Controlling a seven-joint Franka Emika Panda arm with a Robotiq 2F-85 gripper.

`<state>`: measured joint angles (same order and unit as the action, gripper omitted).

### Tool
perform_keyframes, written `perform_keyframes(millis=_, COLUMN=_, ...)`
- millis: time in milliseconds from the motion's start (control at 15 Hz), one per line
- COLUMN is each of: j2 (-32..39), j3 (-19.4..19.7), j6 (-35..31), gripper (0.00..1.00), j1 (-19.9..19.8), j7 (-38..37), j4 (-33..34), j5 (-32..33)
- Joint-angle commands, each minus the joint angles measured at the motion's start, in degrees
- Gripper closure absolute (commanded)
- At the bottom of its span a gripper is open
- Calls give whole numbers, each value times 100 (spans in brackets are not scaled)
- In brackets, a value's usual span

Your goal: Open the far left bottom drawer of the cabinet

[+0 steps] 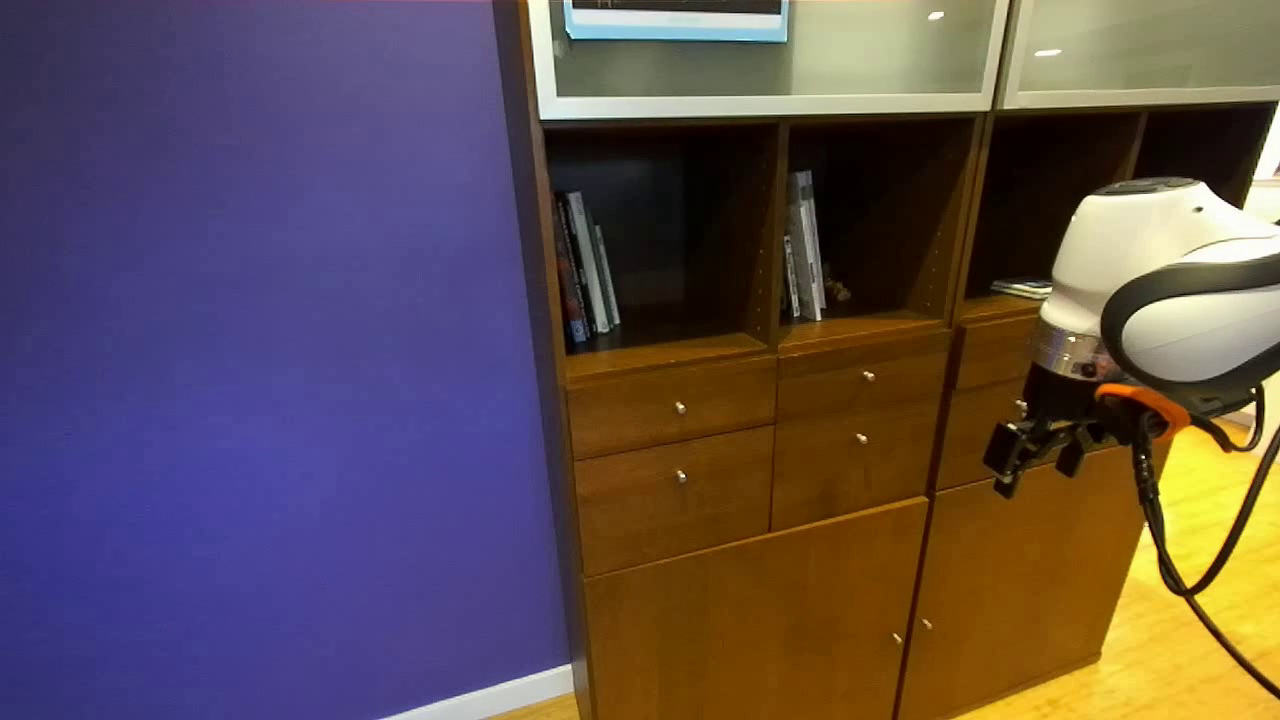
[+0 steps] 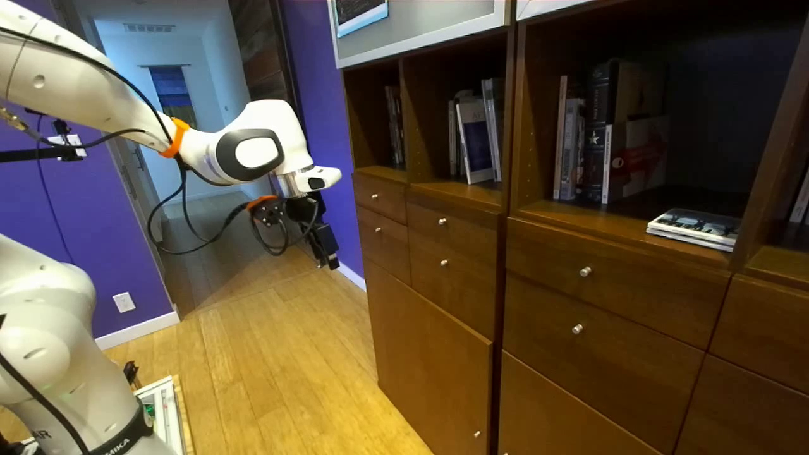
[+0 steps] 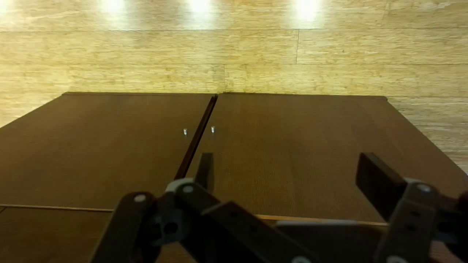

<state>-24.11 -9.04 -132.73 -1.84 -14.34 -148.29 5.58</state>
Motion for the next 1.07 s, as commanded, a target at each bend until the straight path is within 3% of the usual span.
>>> perform_keyframes(millis=0, j2=3, j3=70, j6=18, gripper=0, j1=70, j7=-24, j4=9, j5=36)
perform_keyframes(millis=733, j2=4, j3=70, j6=18, gripper=0, j1=70, j7=-24, j4=9, j5=36)
perform_keyframes(millis=1000, j2=430, j3=-165, j6=-215, gripper=0, j1=441, j7=-293, j4=554, j5=-387)
